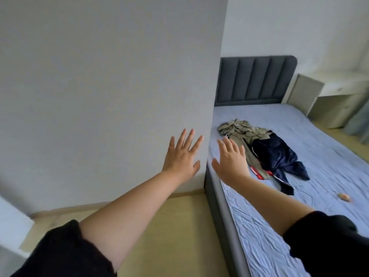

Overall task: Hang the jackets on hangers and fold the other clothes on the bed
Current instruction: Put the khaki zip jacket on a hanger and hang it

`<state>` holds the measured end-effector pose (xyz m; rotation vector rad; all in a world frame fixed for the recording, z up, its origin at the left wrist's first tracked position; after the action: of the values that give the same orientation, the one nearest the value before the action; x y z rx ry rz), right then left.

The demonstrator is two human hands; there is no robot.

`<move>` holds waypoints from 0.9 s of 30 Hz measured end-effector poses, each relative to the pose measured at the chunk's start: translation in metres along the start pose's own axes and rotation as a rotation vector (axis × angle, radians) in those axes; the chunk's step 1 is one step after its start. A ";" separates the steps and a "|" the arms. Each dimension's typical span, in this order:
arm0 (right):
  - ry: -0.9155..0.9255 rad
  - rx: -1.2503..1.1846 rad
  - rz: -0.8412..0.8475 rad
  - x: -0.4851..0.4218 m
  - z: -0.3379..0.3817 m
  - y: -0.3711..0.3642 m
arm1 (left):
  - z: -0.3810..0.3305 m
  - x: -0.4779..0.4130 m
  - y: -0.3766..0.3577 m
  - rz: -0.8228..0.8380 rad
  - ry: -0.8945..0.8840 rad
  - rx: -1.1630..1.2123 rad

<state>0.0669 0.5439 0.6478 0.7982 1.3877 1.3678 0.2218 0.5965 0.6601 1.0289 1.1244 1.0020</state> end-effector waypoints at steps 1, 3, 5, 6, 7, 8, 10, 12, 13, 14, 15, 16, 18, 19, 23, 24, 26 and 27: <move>-0.030 0.001 0.003 -0.009 -0.024 -0.004 | -0.015 -0.021 -0.006 0.003 -0.015 0.015; -0.083 0.003 0.027 -0.025 -0.063 -0.015 | -0.038 -0.055 -0.022 0.014 -0.023 0.057; -0.117 0.023 0.070 -0.040 -0.090 -0.029 | -0.054 -0.081 -0.040 0.044 -0.036 0.086; -0.127 0.035 0.088 -0.048 -0.100 -0.036 | -0.059 -0.092 -0.050 0.062 -0.047 0.096; -0.133 0.041 0.101 -0.057 -0.109 -0.043 | -0.062 -0.103 -0.059 0.079 -0.059 0.105; -0.140 0.043 0.111 -0.068 -0.115 -0.051 | -0.062 -0.115 -0.068 0.096 -0.070 0.112; -0.164 0.026 0.130 -0.092 -0.121 -0.068 | -0.059 -0.143 -0.086 0.125 -0.093 0.124; -0.185 0.017 0.153 -0.120 -0.123 -0.085 | -0.051 -0.177 -0.104 0.144 -0.111 0.134; -0.194 0.018 0.162 -0.136 -0.124 -0.094 | -0.045 -0.196 -0.114 0.152 -0.120 0.137; -0.203 0.020 0.170 -0.153 -0.127 -0.104 | -0.039 -0.216 -0.124 0.158 -0.130 0.140; -0.211 0.023 0.173 -0.171 -0.130 -0.112 | -0.032 -0.237 -0.135 0.168 -0.140 0.141; -0.222 0.027 0.169 -0.189 -0.134 -0.121 | -0.024 -0.257 -0.146 0.184 -0.148 0.141; -0.256 0.023 0.144 -0.225 -0.145 -0.134 | -0.009 -0.297 -0.168 0.243 -0.155 0.164; -0.276 0.015 0.136 -0.241 -0.150 -0.138 | -0.003 -0.316 -0.178 0.284 -0.149 0.189; -0.343 0.031 0.150 -0.291 -0.173 -0.164 | 0.006 -0.379 -0.216 0.376 -0.167 0.269; -0.368 0.032 0.174 -0.298 -0.179 -0.174 | 0.004 -0.391 -0.226 0.390 -0.174 0.298; -0.430 0.011 0.225 -0.308 -0.193 -0.202 | -0.002 -0.411 -0.252 0.422 -0.176 0.353; -0.457 0.002 0.250 -0.313 -0.200 -0.220 | -0.006 -0.420 -0.268 0.437 -0.175 0.374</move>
<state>0.0104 0.1545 0.4699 1.2308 0.9547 1.2648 0.1798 0.1308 0.4877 1.6832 0.9804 1.0344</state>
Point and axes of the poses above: each hand's wrist, its own x-axis away from the middle knuckle, its own y-axis out of the back of the hand, z = x × y, the point moved 1 cm from there along -x, towards the middle knuckle, and after that the axes turned 7 degrees about -y, right-handed, at the moved point
